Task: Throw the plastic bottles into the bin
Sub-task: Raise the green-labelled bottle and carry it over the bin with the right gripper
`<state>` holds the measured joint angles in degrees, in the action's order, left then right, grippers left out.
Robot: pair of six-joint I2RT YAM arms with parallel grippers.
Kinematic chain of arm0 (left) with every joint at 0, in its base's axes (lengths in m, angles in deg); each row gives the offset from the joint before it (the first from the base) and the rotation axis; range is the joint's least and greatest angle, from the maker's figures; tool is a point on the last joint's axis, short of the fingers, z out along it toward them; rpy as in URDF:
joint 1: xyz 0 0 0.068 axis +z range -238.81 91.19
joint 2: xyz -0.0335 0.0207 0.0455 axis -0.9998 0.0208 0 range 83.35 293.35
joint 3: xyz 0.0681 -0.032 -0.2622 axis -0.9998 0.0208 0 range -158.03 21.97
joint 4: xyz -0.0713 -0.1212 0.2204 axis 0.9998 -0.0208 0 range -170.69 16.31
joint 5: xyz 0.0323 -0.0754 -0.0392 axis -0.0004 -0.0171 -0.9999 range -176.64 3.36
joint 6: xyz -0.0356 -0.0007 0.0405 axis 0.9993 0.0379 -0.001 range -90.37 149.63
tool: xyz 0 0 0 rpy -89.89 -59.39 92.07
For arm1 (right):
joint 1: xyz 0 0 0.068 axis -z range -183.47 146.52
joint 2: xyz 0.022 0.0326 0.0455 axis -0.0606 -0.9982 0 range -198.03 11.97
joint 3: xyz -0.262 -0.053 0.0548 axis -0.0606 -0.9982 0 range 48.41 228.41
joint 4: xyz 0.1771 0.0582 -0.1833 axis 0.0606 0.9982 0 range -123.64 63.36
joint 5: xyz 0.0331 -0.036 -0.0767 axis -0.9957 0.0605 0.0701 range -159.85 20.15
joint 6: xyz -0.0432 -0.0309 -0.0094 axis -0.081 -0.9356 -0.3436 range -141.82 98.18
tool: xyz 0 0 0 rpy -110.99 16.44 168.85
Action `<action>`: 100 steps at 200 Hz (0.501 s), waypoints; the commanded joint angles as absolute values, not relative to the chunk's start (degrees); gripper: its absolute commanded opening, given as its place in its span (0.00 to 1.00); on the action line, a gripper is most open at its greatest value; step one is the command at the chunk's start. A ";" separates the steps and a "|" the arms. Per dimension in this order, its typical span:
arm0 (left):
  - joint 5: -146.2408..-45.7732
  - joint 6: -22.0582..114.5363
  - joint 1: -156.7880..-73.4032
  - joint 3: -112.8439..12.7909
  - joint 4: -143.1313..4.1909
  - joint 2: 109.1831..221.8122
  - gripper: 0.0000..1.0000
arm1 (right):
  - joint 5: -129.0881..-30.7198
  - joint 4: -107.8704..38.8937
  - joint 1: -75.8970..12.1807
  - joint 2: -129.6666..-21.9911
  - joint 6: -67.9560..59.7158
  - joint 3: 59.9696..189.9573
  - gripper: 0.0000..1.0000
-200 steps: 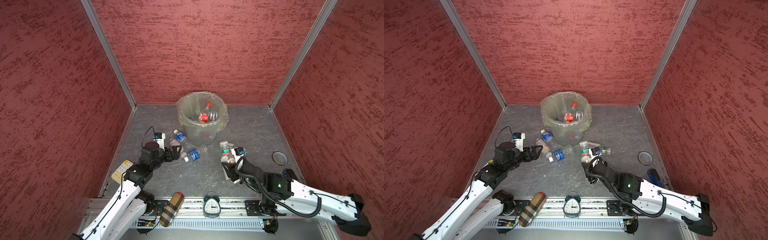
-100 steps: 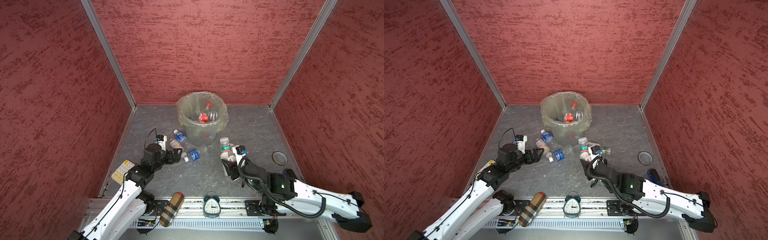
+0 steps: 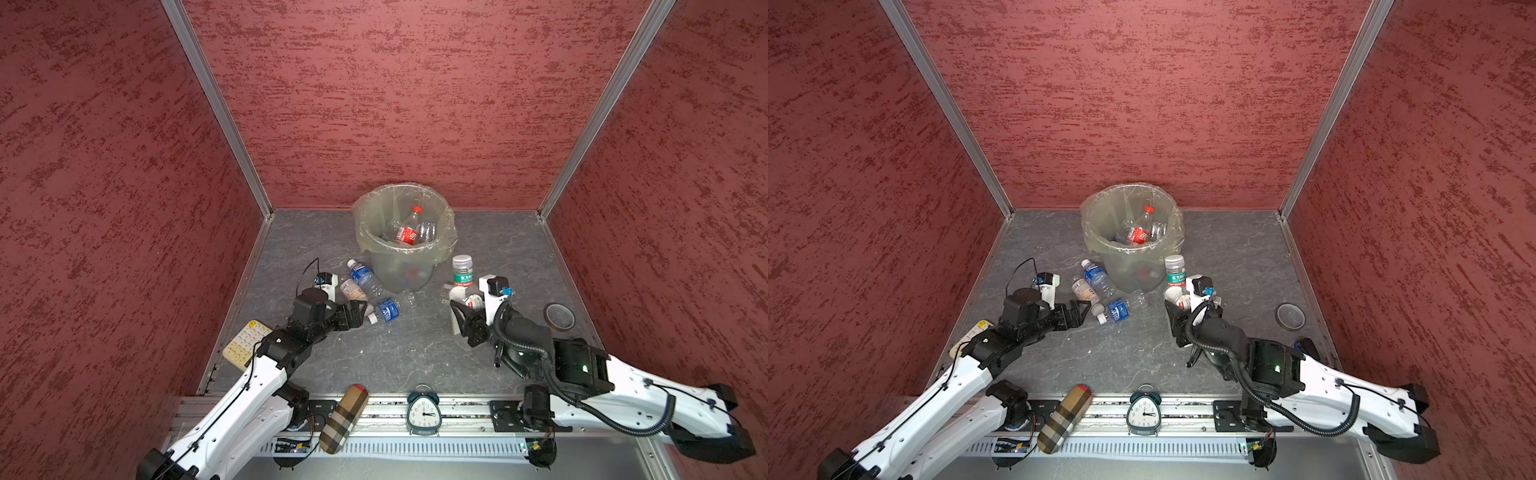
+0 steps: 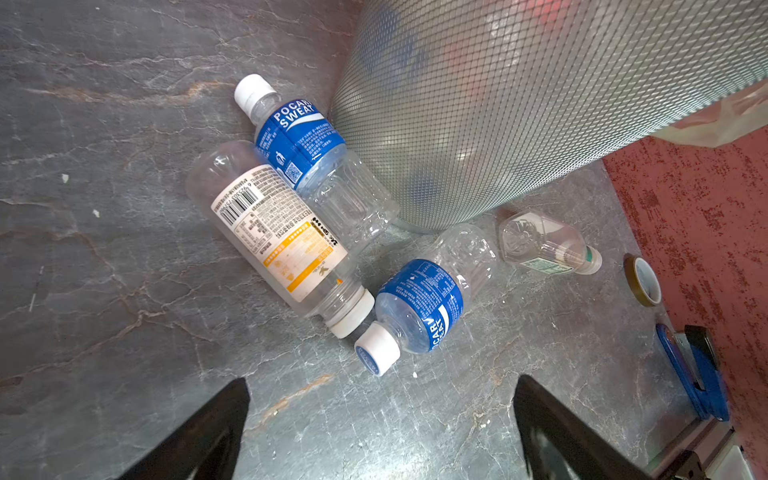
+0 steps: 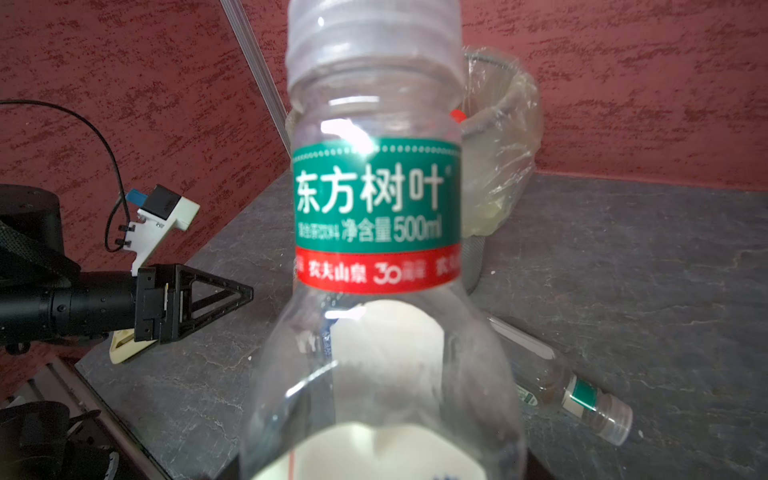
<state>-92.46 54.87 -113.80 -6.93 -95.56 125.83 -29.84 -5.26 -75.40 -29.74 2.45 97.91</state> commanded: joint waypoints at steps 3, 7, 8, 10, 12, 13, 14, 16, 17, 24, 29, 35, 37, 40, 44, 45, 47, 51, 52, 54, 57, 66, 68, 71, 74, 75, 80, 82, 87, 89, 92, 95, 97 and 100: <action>-91.69 54.95 -114.21 -6.94 -94.17 125.98 0.99 | -24.73 -5.51 -75.66 -32.23 -1.20 103.42 0.23; -91.73 54.95 -114.21 -6.95 -94.17 126.02 1.00 | -24.17 -5.52 -75.37 -33.09 -1.80 104.66 0.23; -91.73 54.90 -114.21 -6.99 -94.17 126.00 1.00 | -24.11 -5.52 -75.28 -33.28 -1.97 105.01 0.23; -91.76 54.89 -114.21 -6.93 -94.19 125.94 0.99 | -24.07 -5.51 -75.02 -33.88 -2.38 105.72 0.23; -91.74 54.89 -114.25 -6.87 -94.22 125.84 0.99 | -24.04 -5.58 -74.62 -34.36 -2.74 106.55 0.23; -91.74 54.87 -114.23 -6.86 -94.24 125.82 0.99 | -24.05 -5.59 -74.47 -34.71 -3.01 106.88 0.23; -91.69 54.86 -114.22 -6.86 -94.25 125.81 0.99 | -24.10 -5.60 -74.30 -35.01 -3.19 107.31 0.23; -91.72 54.93 -114.21 -6.79 -94.23 125.79 1.00 | -24.18 -5.60 -73.87 -35.52 -3.54 108.11 0.22; -91.73 54.89 -114.21 -6.78 -94.20 125.71 1.00 | -24.25 -5.64 -73.65 -35.90 -3.76 108.67 0.22; -91.65 54.94 -114.21 -6.64 -94.24 125.36 1.00 | -25.21 -6.13 -71.93 -38.04 -5.32 111.75 0.22; -91.69 55.07 -114.29 -6.37 -94.12 125.13 0.99 | -26.85 -6.82 -70.19 -39.82 -6.65 114.14 0.21; -91.72 55.28 -114.29 -5.92 -94.02 124.74 1.00 | -28.99 -7.60 -67.81 -42.05 -7.99 117.21 0.21; -91.80 55.36 -114.29 -5.76 -93.89 124.55 1.00 | -29.91 -7.75 -66.95 -42.95 -8.36 118.26 0.21; -91.85 55.55 -114.29 -5.55 -93.82 124.36 0.99 | -31.51 -8.01 -65.23 -44.09 -8.84 119.90 0.21; -91.94 55.72 -114.25 -5.22 -93.69 124.08 0.99 | -33.62 -8.26 -63.10 -45.96 -9.27 122.09 0.21; -92.01 55.73 -114.27 -5.16 -93.67 123.98 0.99 | -34.16 -8.29 -62.55 -46.53 -9.44 122.65 0.21; -92.04 55.93 -114.29 -5.00 -93.54 123.86 1.00 | -35.11 -8.43 -61.38 -47.50 -9.67 123.62 0.21; -92.15 56.23 -114.29 -4.65 -93.45 123.55 0.99 | -37.24 -8.61 -59.21 -49.52 -10.07 125.94 0.21; -92.20 56.29 -114.34 -4.57 -93.46 123.45 0.99 | -37.86 -8.64 -58.68 -49.98 -10.19 126.51 0.21; -92.18 56.45 -114.35 -4.44 -93.40 123.37 1.00 | -38.83 -8.78 -57.84 -51.17 -10.39 127.66 0.21; -92.32 56.60 -114.39 -4.20 -93.39 123.08 0.99 | -40.17 -9.02 -56.43 -52.83 -10.69 129.45 0.21; -92.51 57.26 -114.45 -3.66 -93.37 122.37 0.99 | -44.70 -9.45 -52.34 -58.21 -11.26 134.85 0.21; -92.52 57.41 -114.46 -3.55 -93.44 122.22 0.99 | -45.85 -9.42 -51.62 -59.30 -11.29 136.25 0.21; -92.66 57.62 -114.47 -3.44 -93.46 121.99 0.99 | -47.36 -9.43 -50.31 -61.34 -11.28 138.04 0.21; -92.60 57.81 -114.55 -3.24 -93.52 121.68 0.99 | -48.70 -9.46 -49.06 -63.37 -11.27 140.12 0.21; -92.65 57.87 -114.55 -3.20 -93.54 121.59 0.99 | -49.26 -9.47 -48.77 -63.98 -11.27 140.76 0.21; -92.68 58.38 -114.63 -2.88 -93.55 121.10 1.00 | -51.17 -9.40 -47.15 -67.27 -11.20 144.20 0.21; -92.74 58.48 -114.64 -2.76 -93.47 120.92 0.99 | -51.69 -9.30 -46.54 -68.81 -11.12 145.81 0.22; -92.79 58.84 -114.72 -2.57 -93.51 120.52 1.00 | -53.21 -8.66 -45.19 -72.64 -11.02 149.55 0.24; -92.86 58.95 -114.73 -2.49 -93.48 120.33 1.00 | -53.85 -8.19 -44.80 -74.39 -10.97 151.06 0.26; -92.87 59.14 -114.81 -2.34 -93.62 120.01 0.99 | -54.57 -7.43 -44.13 -76.42 -10.86 153.29 0.30; -92.85 59.31 -114.82 -2.23 -93.64 119.67 1.00 | -55.09 -6.63 -43.55 -78.64 -10.85 155.75 0.38; -92.85 59.47 -114.89 -2.14 -93.64 119.46 1.00 | -55.33 -6.06 -43.22 -80.03 -10.86 157.55 0.44; -92.83 59.65 -114.99 -2.06 -93.58 119.14 1.00 | -55.46 -5.01 -42.73 -81.87 -10.96 159.89 0.51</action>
<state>-92.57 57.49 -114.37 -2.80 -94.68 121.35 -44.62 -8.14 -46.96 -69.11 -9.24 147.28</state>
